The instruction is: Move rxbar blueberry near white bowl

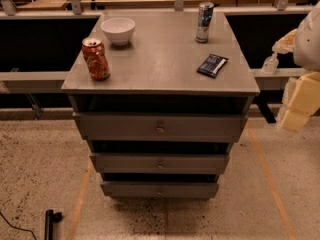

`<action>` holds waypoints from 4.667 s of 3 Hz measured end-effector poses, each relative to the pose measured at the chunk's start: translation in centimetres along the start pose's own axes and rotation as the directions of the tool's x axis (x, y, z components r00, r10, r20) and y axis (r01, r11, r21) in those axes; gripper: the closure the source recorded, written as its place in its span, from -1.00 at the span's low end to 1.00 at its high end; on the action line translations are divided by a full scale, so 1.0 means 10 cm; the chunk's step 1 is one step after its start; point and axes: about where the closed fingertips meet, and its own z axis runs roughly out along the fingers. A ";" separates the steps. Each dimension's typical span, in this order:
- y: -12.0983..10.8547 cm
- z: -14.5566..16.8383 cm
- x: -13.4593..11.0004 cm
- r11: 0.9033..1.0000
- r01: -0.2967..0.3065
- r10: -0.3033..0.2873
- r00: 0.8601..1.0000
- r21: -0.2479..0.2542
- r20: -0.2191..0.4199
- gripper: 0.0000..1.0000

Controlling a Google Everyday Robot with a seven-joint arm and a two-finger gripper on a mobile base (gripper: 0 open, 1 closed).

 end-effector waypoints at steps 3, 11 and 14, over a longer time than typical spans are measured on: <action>-0.34 0.14 -0.12 0.989 0.128 -0.126 0.991 -0.077 0.036 -1.00; -1.87 0.89 -0.05 0.684 0.726 -0.727 0.687 0.073 -0.010 -1.00; -2.22 1.40 -0.39 0.401 0.916 -0.916 0.401 0.004 0.016 -1.00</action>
Offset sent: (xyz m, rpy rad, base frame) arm 0.0096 0.0061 -0.0024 0.0450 0.0963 0.0727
